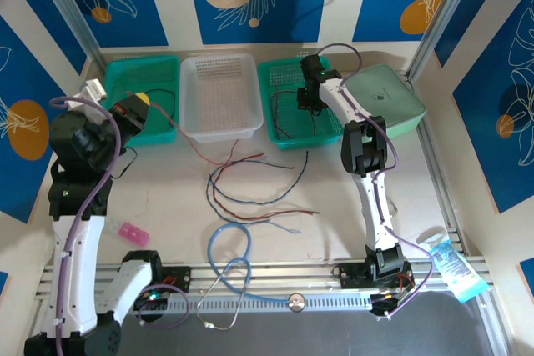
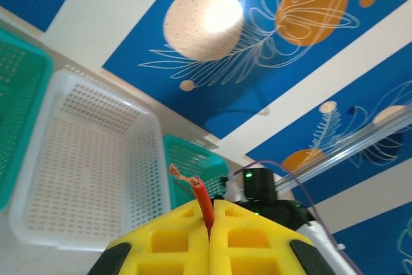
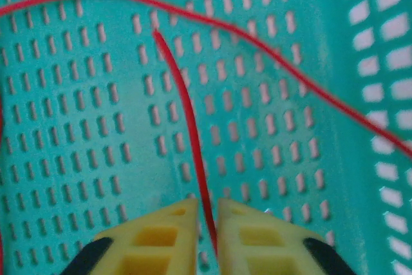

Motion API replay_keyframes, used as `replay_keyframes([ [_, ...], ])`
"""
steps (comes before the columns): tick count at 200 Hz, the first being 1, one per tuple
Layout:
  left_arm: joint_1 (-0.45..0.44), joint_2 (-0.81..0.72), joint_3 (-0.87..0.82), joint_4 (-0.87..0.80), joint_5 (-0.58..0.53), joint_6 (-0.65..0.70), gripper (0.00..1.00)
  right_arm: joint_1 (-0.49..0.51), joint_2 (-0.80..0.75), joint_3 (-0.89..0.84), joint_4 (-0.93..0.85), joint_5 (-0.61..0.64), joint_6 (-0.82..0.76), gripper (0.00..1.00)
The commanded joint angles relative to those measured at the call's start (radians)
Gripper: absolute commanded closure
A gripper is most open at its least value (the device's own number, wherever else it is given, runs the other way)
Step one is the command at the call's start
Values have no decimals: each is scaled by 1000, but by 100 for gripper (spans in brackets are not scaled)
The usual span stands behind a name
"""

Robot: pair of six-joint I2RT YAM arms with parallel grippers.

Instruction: Untangle the cables

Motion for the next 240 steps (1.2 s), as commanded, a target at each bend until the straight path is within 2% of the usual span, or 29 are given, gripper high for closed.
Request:
replay_keyframes([
  [1,-32,2,58,69,28,-38,100,-2,-13,42,-46,-43,6,71],
  [20,-59,8,72,77,22,-49,100,-6,-46,64,-67,-47,19,52],
  [53,-115,38,118,96,1,-49,100,-9,-190,-8,-7,-60,9,39],
  [77,-164,74,161,159,-16,-70,100,-9,-306,-76,-22,-73,42,35],
  [114,-262,194,276,255,-38,-85,100,2,-679,-570,236,-139,120,31],
  [147,-405,345,432,287,-68,-9,100,4,-963,-864,335,-180,165,28],
  [166,-470,438,531,306,-83,34,100,13,-1099,-966,335,-170,165,26],
  [193,-521,580,665,395,-114,67,100,21,-1258,-1055,262,-80,139,24],
  [240,-589,885,1056,406,-119,103,100,-33,-1469,-1191,256,-72,139,19],
])
